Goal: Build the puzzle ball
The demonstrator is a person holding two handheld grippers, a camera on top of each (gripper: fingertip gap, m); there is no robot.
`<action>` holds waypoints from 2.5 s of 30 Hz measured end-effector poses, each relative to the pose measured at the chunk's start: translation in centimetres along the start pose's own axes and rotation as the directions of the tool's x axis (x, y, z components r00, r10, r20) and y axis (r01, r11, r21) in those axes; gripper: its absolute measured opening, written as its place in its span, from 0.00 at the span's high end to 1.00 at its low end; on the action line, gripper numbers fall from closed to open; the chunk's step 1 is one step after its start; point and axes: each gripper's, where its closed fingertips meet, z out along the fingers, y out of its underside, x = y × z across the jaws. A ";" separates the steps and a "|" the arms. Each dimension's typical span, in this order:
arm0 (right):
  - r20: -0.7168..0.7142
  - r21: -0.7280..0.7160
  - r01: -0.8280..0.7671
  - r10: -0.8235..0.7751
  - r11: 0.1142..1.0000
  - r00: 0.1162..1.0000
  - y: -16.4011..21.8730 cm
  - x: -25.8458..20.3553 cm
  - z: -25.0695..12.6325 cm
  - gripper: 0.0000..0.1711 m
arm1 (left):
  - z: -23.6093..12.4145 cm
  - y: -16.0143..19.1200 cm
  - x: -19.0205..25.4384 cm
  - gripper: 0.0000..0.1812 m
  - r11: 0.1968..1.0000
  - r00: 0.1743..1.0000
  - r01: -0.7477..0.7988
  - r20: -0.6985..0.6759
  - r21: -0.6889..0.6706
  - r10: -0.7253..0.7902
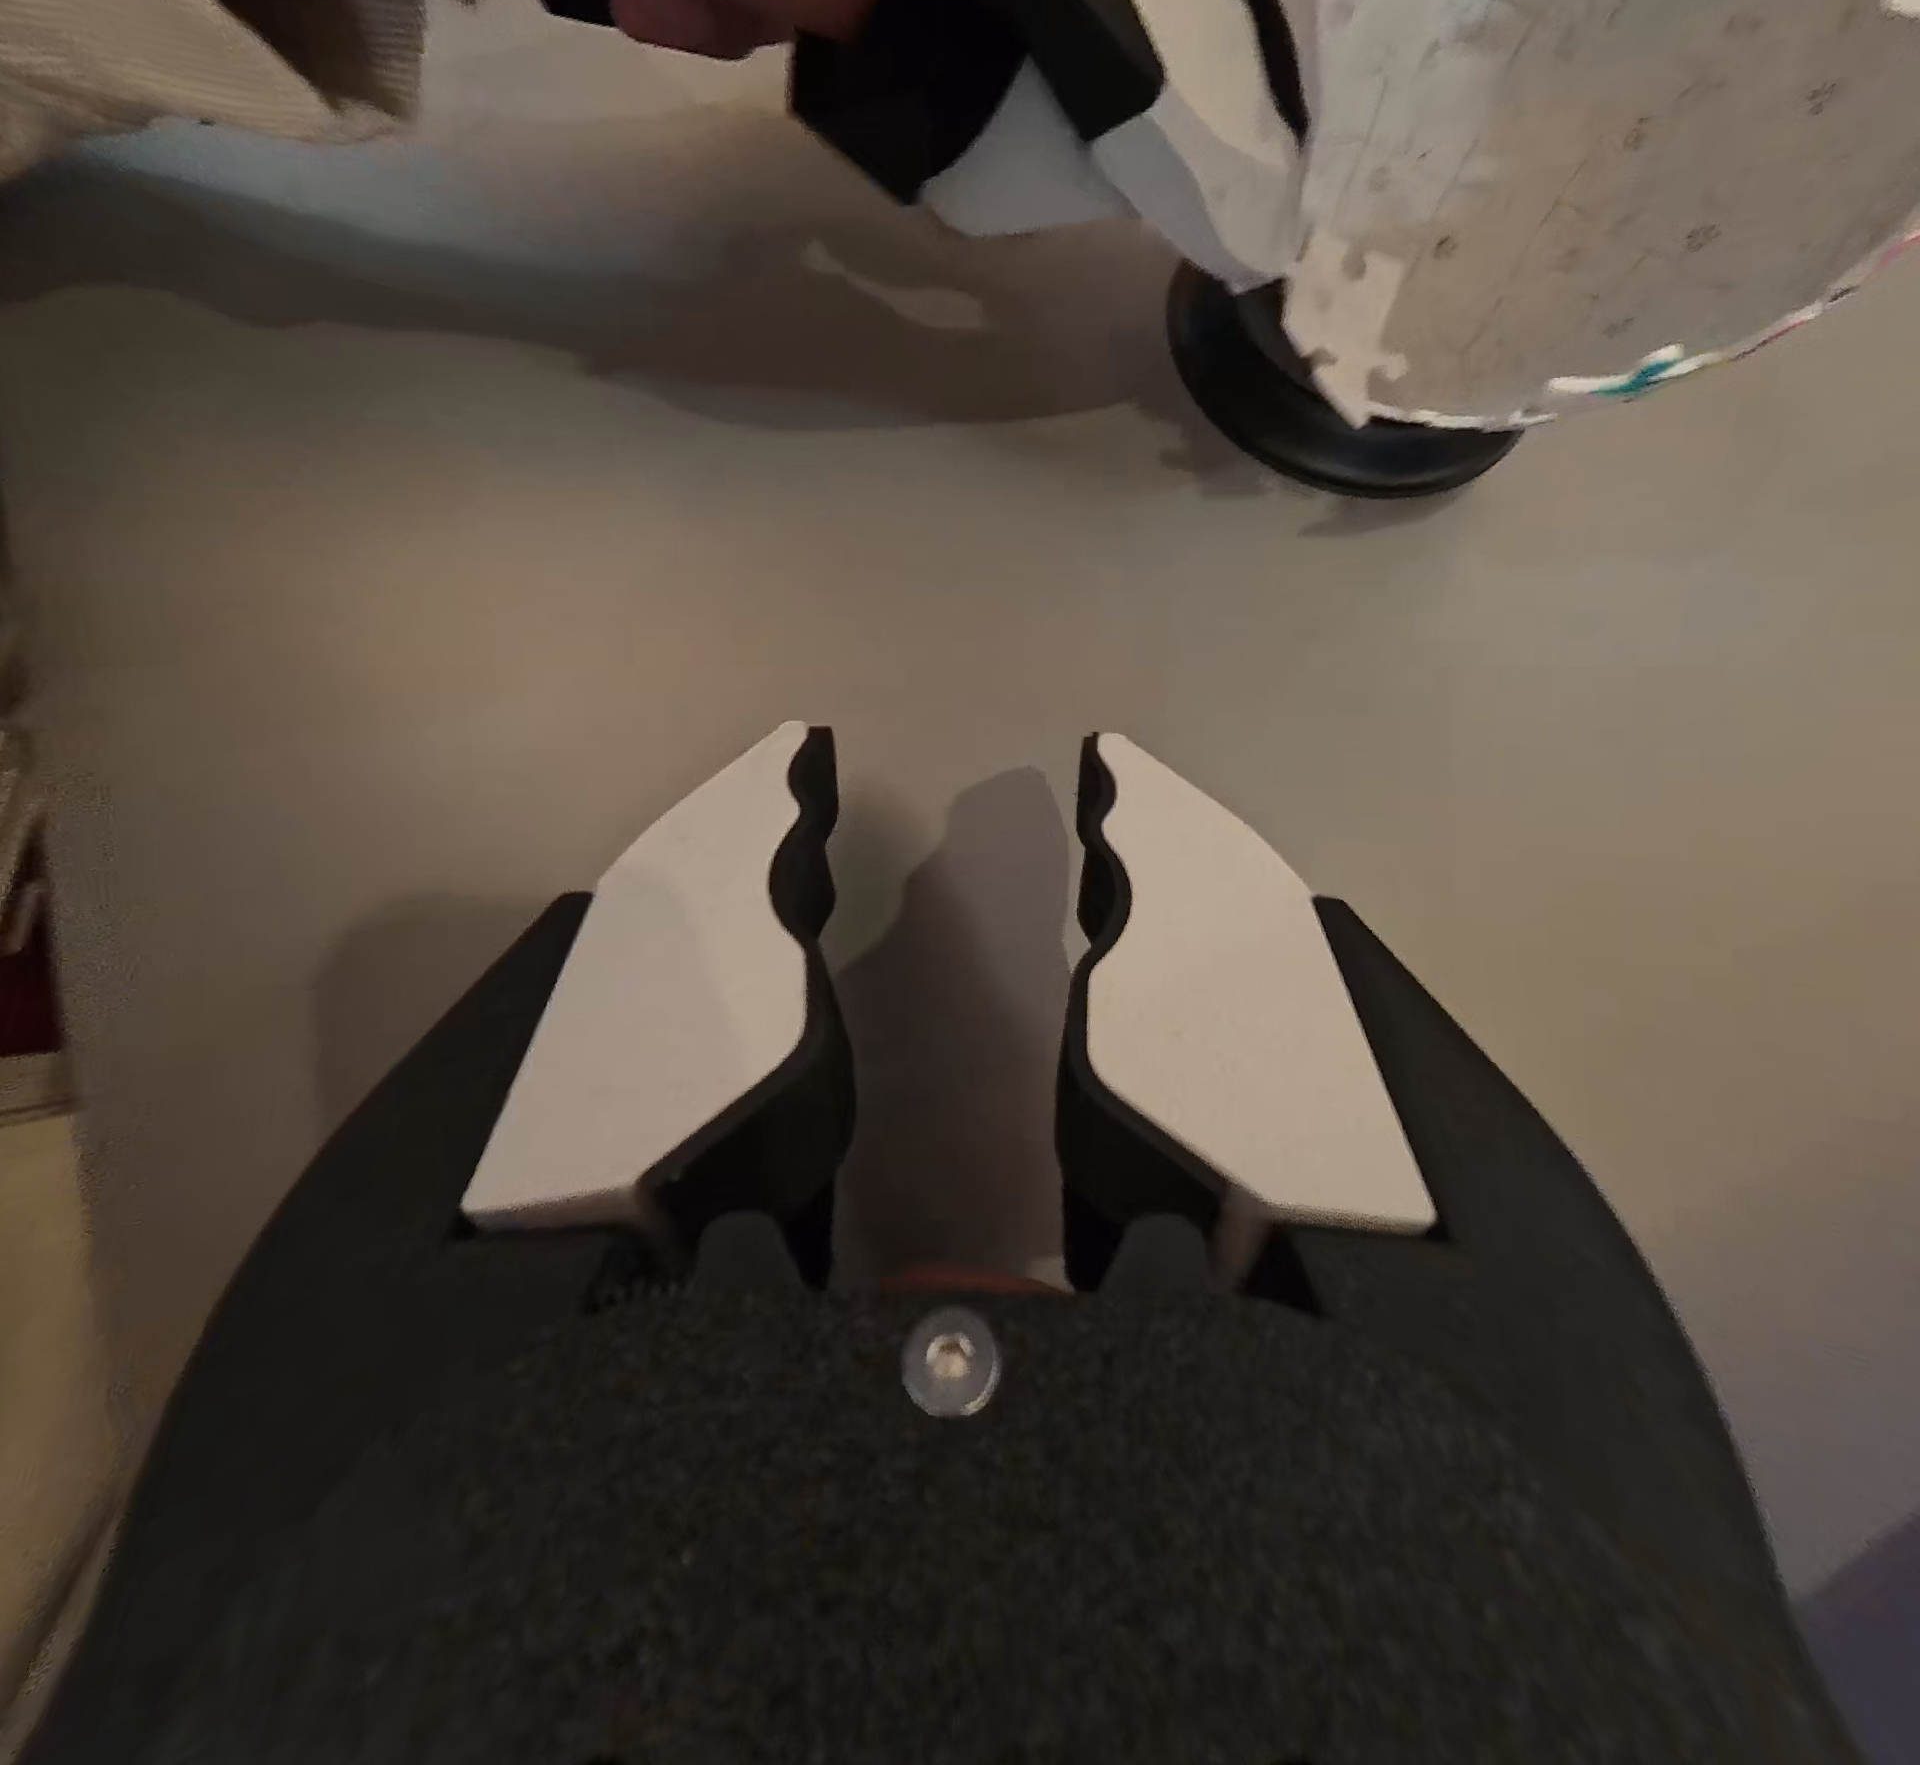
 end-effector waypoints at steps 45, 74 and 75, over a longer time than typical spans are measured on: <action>0.167 -0.285 0.523 -0.496 0.803 0.852 -4.6 4.2 6.8 0.60 | 0.7 0.5 -0.9 0.97 1.000 1.000 -0.005 -0.031 -0.024 0.004; -0.350 -0.331 0.384 -0.490 0.862 0.798 -5.7 7.0 5.2 0.86 | -10.1 7.1 -1.7 0.94 0.971 0.993 -0.066 0.109 0.228 0.042; -0.328 -0.383 0.433 -0.559 0.816 0.762 -5.7 7.3 5.2 0.86 | -10.3 7.2 -1.7 0.94 0.970 0.990 -0.093 0.127 0.225 0.066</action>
